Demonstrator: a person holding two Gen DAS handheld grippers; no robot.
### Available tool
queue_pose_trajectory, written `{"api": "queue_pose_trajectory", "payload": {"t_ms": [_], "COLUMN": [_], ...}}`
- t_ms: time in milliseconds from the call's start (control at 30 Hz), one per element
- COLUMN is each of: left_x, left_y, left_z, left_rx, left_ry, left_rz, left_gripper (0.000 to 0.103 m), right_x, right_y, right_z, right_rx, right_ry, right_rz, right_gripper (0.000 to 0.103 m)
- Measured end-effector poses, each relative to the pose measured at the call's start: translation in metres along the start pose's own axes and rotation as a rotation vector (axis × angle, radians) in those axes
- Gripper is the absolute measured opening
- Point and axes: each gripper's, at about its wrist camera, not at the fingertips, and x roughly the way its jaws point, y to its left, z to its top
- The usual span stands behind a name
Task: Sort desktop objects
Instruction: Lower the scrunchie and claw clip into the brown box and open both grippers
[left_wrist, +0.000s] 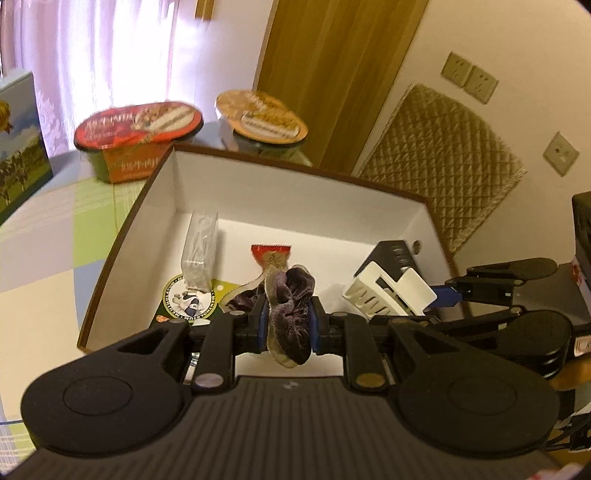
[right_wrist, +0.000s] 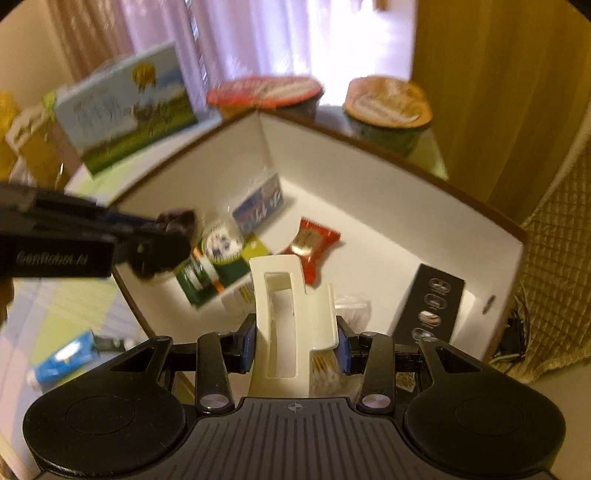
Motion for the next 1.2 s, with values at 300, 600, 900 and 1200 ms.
{"api": "queue_pose_trajectory", "payload": {"t_ms": [300, 600, 900, 1200], "left_x": [0.056, 0.083, 0.087, 0.08], "left_y": [0.019, 0.029, 0.031, 0.028], "left_z": [0.005, -0.002, -0.001, 0.002], "left_rx": [0.0, -0.018, -0.004, 0.056], "left_ry": [0.225, 0.342, 0.37, 0.356], "left_rz": [0.07, 0.088, 0.09, 0.158], "left_gripper": [0.017, 0.02, 0.042, 0.066], "right_x": [0.035, 0.053, 0.061, 0.051], "right_y": [-0.005, -0.009, -0.009, -0.007], "right_z": [0.008, 0.013, 0.015, 0.014], "right_rx": [-0.073, -0.094, -0.103, -0.081], "right_ry": [0.128, 0.196, 0.214, 0.16], "right_rz": [0.048, 0.071, 0.108, 0.087], "right_gripper": [0.039, 0.039, 0.039, 0.084]}}
